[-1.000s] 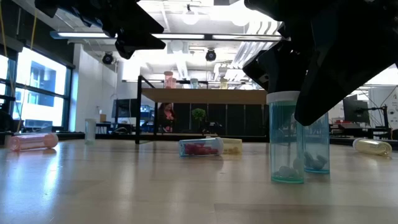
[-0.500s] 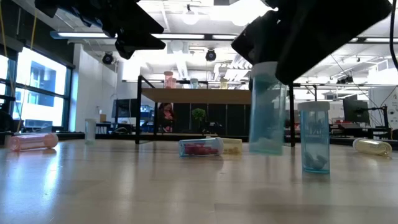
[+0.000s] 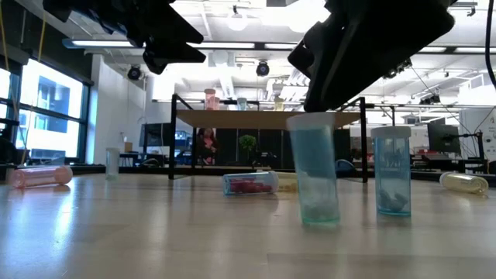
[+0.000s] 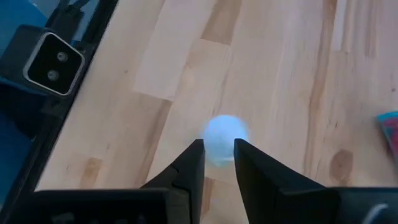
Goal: Pick and place medicine bottles onto shelf by color
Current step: Put the light blue medicine on the shelf
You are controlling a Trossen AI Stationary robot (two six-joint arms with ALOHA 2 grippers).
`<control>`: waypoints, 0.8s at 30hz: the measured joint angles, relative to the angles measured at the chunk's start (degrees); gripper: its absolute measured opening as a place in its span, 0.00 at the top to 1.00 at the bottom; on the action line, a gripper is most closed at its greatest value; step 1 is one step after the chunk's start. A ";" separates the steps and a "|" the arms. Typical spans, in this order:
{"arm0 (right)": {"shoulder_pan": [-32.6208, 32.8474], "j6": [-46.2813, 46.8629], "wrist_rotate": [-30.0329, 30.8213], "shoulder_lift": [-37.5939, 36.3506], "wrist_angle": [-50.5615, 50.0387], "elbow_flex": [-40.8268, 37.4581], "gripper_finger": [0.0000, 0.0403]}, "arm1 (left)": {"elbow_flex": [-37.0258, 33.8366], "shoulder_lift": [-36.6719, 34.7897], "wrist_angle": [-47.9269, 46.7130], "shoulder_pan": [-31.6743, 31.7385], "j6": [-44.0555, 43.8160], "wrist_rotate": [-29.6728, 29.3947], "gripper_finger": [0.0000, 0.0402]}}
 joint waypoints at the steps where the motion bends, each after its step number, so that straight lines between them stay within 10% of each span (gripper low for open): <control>1: -0.02 -0.01 0.38 0.00 -0.01 0.00 0.79 | 0.00 0.00 0.00 0.00 0.00 0.00 0.49; 24: -0.02 -1.16 -1.70 0.24 0.55 -0.16 0.41 | 0.00 0.00 0.00 0.00 0.00 0.00 0.49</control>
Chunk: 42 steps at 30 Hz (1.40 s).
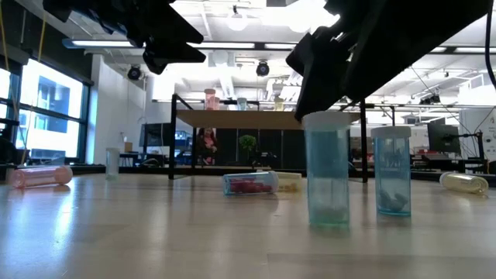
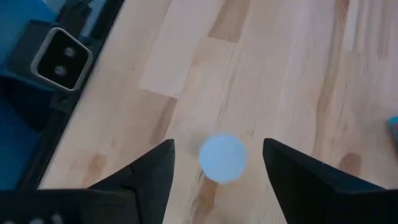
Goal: Pick and place medicine bottles onto shelf by color
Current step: Put the light blue medicine on the shelf
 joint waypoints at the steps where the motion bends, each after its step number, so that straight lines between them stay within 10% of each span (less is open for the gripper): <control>1: 0.00 -0.18 0.22 0.02 0.83 -0.37 0.41 | 0.00 0.00 0.00 0.02 0.00 0.00 0.49; 32: 0.87 -1.36 1.75 2.56 4.92 -0.95 0.42 | 0.00 0.00 -0.02 0.00 0.00 0.00 0.49; 42: 0.87 -1.42 1.54 2.56 4.36 -0.95 0.55 | 0.00 0.00 -0.02 0.01 0.00 0.00 0.49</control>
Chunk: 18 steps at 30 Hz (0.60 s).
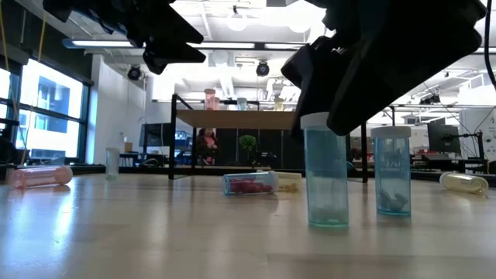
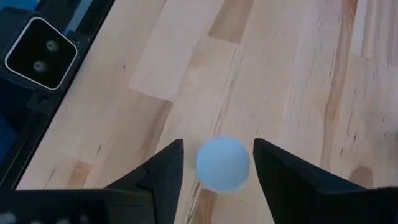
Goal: Pick and place medicine bottles onto shelf by color
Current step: Put the light blue medicine on the shelf
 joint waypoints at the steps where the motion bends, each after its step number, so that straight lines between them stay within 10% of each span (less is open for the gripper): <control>1: 0.00 0.00 -0.43 0.00 0.01 0.00 0.56 | 0.00 0.00 0.00 0.00 0.00 0.00 0.49; 18: -0.02 -1.06 -1.42 0.00 0.02 0.03 0.75 | 0.00 0.00 0.00 0.00 0.00 0.00 0.49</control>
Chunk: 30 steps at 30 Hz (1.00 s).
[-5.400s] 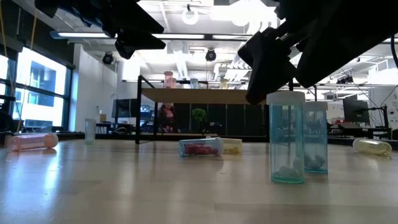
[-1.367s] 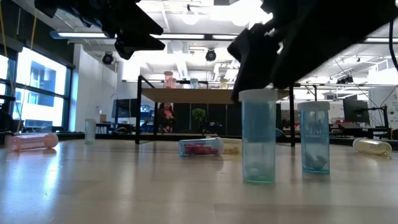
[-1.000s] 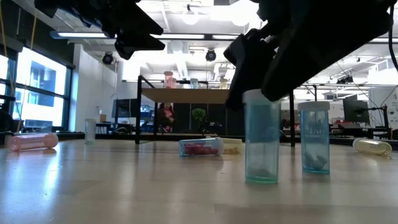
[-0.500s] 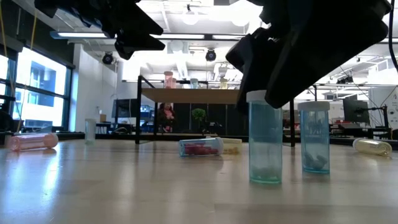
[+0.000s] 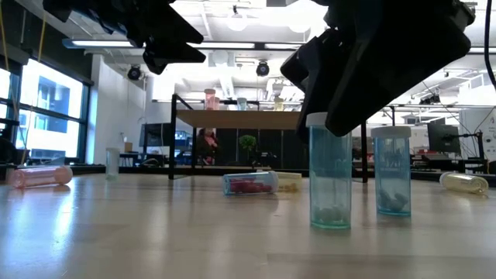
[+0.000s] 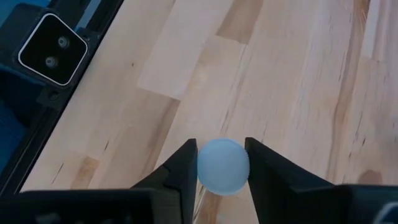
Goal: Pick and place medicine bottles onto shelf by color
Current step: Put the light blue medicine on the shelf
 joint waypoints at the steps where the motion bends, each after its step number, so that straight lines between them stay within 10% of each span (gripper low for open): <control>1: 0.00 -0.01 0.00 0.00 0.00 0.04 0.75 | 0.00 0.00 0.00 0.01 0.00 0.00 0.49; 30: -12.34 -7.92 2.45 -14.68 -1.69 0.23 0.75 | 0.00 -0.01 -0.42 0.00 3.54 -0.07 0.49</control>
